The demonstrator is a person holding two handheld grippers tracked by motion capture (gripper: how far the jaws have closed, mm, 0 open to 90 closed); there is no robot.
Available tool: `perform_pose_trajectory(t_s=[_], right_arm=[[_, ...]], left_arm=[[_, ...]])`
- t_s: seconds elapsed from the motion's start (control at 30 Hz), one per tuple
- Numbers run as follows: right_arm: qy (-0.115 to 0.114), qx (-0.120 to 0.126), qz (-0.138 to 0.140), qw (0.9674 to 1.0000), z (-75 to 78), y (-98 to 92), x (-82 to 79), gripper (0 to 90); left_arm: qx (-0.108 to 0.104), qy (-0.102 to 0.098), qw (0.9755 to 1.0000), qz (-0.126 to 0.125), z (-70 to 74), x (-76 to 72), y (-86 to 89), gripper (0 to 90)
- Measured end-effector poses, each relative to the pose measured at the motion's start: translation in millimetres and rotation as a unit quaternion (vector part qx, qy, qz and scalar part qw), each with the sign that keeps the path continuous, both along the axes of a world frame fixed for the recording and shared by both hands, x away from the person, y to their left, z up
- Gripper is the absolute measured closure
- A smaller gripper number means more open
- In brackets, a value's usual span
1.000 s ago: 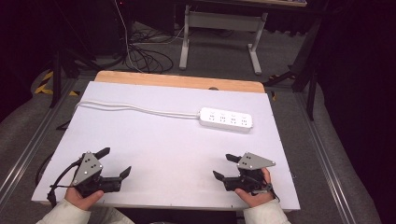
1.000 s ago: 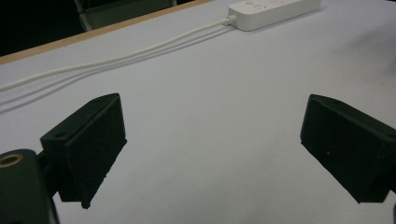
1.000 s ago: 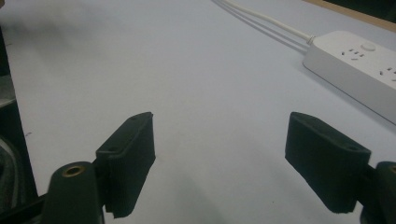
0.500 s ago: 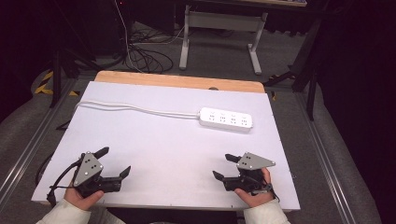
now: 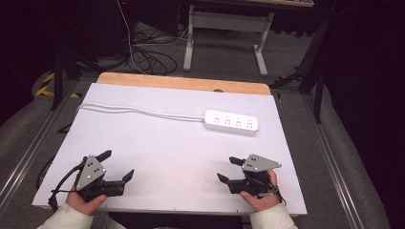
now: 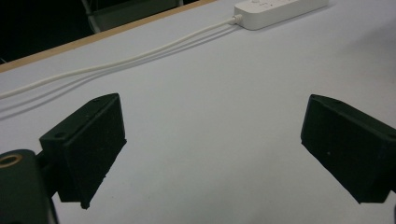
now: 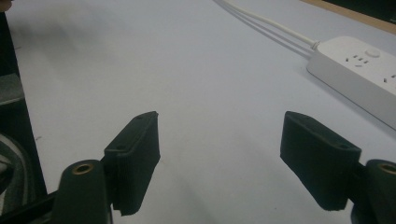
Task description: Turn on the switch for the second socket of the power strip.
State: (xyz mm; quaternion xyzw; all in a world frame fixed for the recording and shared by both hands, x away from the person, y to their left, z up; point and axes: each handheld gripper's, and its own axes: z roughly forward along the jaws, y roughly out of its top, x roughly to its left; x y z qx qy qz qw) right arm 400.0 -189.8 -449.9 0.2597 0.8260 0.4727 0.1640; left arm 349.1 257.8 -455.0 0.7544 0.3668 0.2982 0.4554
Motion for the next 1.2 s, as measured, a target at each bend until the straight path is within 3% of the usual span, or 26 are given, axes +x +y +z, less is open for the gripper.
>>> perform_pose_trajectory(t_s=[0.3, 1.2], right_arm=[[0.002, 0.000, 0.001, 1.0000, 15.7, -0.7, 5.0, 30.3], [-0.008, -0.016, -0.005, 0.9998, 65.0, 9.2, 39.9, 36.2]], left_arm=[[0.003, 0.000, 1.0000, 0.003, -0.3, 0.2, -0.5, 7.0], [0.006, -0.003, 1.0000, 0.005, 0.0, 0.1, 0.2, 7.0]])
